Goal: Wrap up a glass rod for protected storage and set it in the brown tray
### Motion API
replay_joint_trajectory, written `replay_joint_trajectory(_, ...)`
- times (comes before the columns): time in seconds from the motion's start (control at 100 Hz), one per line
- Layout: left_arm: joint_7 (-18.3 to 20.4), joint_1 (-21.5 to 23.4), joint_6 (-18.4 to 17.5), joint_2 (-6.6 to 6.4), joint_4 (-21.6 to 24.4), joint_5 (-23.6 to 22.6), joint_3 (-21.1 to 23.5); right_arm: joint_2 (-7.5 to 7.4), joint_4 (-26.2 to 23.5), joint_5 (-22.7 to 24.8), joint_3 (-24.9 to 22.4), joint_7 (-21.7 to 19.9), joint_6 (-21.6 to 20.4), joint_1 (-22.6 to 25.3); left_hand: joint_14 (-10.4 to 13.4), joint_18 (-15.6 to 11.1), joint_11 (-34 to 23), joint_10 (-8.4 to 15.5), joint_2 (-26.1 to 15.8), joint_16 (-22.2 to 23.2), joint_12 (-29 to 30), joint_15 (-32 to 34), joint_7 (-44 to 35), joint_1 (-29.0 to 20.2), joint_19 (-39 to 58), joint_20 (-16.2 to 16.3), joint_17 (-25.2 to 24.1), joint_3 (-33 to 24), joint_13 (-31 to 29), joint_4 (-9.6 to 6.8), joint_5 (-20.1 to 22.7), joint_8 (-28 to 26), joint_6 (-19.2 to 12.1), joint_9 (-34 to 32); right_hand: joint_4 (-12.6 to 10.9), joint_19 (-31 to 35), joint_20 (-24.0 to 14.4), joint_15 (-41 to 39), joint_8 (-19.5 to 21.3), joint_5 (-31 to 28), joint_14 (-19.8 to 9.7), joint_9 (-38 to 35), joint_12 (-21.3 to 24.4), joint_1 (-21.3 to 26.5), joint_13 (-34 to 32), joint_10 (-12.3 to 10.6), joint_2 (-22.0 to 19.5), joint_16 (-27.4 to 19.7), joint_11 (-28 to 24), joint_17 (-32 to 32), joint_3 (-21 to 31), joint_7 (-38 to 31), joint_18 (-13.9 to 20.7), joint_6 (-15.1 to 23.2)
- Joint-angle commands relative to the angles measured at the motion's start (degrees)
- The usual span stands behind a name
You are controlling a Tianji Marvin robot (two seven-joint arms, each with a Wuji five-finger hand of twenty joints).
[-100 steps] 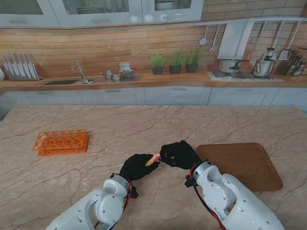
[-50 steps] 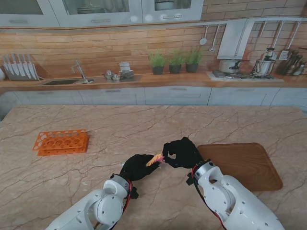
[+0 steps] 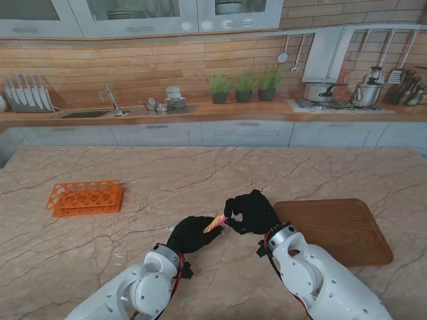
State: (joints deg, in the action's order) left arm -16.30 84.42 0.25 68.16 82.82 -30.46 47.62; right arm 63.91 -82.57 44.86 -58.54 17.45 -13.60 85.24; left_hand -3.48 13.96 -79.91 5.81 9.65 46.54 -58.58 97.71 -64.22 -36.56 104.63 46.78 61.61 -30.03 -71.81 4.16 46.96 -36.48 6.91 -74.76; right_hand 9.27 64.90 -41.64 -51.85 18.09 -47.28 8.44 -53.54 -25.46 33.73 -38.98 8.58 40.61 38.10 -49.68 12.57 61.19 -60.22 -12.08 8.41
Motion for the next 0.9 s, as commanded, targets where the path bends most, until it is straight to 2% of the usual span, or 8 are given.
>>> replay_joint_trajectory(0.0, 0.22, 0.57, -0.25, 0.03, 0.44, -0.4, -0.06, 0.55, -0.35, 0.2, -0.24, -0.3, 0.71, 0.44, -0.09, 2.15, -5.73, 0.73, -0.75, -0.5, 0.55, 7.38, -4.53, -0.74, 15.35, 0.29, 0.86, -2.22, -1.02, -2.47, 4.03, -2.51, 4.48, -2.27, -1.74, 0.18, -1.66, -1.43, 0.53, -1.38, -0.95, -1.05, 0.8, 2.15, -0.69, 1.36, -2.46, 0.92, -0.5, 0.11, 0.92, -1.3, -0.34, 1.62)
replay_joint_trajectory(0.07, 0.32, 0.5, -0.14, -0.18, 0.49, -1.33, -0.15, 0.58, -0.4, 0.68, -0.48, 0.34, 1.1, 0.64, -0.64, 2.92, -7.44, -0.05, 0.71, -0.79, 1.57, 7.63, -7.12, 1.73, 15.35, 0.41, 0.77, -7.46, -1.0, -3.75, 6.6, -5.0, 5.22, -2.29, -1.32, 0.33, -1.67, -1.55, 0.71, -1.18, -1.01, -0.86, 0.92, 2.34, -0.56, 1.29, -3.04, 0.93, -0.67, 0.07, 0.4, -1.25, -0.31, 1.81)
replay_joint_trajectory(0.13, -0.29, 0.42, -0.23, -0.1, 0.25, -1.81, -0.32, 0.56, -0.45, 1.01, -0.62, 0.59, 1.29, 0.72, -1.37, 3.91, -8.8, -1.16, 1.53, -0.95, 2.35, 7.88, -8.76, 3.7, 15.35, 0.51, 0.67, -11.47, -0.99, -5.95, 8.52, -6.36, 5.18, -2.3, -0.84, 0.48, -1.6, -1.66, 1.04, -0.94, -1.13, -0.64, 1.12, 2.62, -0.46, 1.2, -3.61, 0.87, -0.89, -0.02, -0.3, -1.15, -0.22, 2.0)
replay_joint_trajectory(0.23, -0.24, 0.55, -0.27, -0.07, 0.42, -1.56, -0.31, 0.49, -0.51, 1.49, -0.76, 0.73, 1.58, 0.79, -2.1, 4.9, -9.69, -2.13, 1.59, -1.12, 3.17, 7.98, -9.3, 5.04, 15.35, 0.33, 0.55, -13.64, -0.97, -8.17, 9.71, -6.83, 5.18, -2.28, -0.24, 0.55, -1.51, -1.66, 1.38, -0.57, -1.24, -0.42, 1.26, 2.8, -0.39, 1.03, -4.32, 0.79, -0.95, -0.07, -1.2, -1.0, -0.2, 2.48)
replay_joint_trajectory(0.55, 0.84, 0.77, -0.71, -0.26, 0.98, -0.86, -0.14, 0.53, -0.41, 1.79, -1.02, 1.08, 2.93, 0.79, -2.19, 5.15, -10.03, -2.54, -0.98, -1.23, 3.59, 8.02, -9.35, 5.99, 15.35, -0.04, 0.5, -13.88, -0.97, -8.3, 9.0, -6.75, 4.19, -2.26, 0.7, 0.75, -1.27, -1.59, 2.92, 1.03, -1.67, 0.8, 1.01, 3.19, 0.35, 0.59, -7.24, 0.61, -1.16, -0.49, -4.12, -0.56, 0.31, 4.99)
replay_joint_trajectory(0.89, 1.78, 0.84, -1.7, -0.63, 1.23, -1.3, -0.4, 0.49, -0.06, 2.65, -1.48, 1.8, 3.68, 0.61, -1.31, 4.51, -10.22, -2.32, -0.41, -1.35, 3.67, 8.12, -9.7, 6.26, 15.35, -0.14, 0.58, -13.89, -0.99, -8.63, 9.12, -6.71, 3.86, -2.23, 2.06, 0.95, -1.1, -1.71, 5.91, 3.03, -1.79, 1.3, 0.59, 4.63, 0.71, 0.39, -10.66, 0.5, -1.38, -0.66, -8.69, -0.01, 0.6, 9.36)
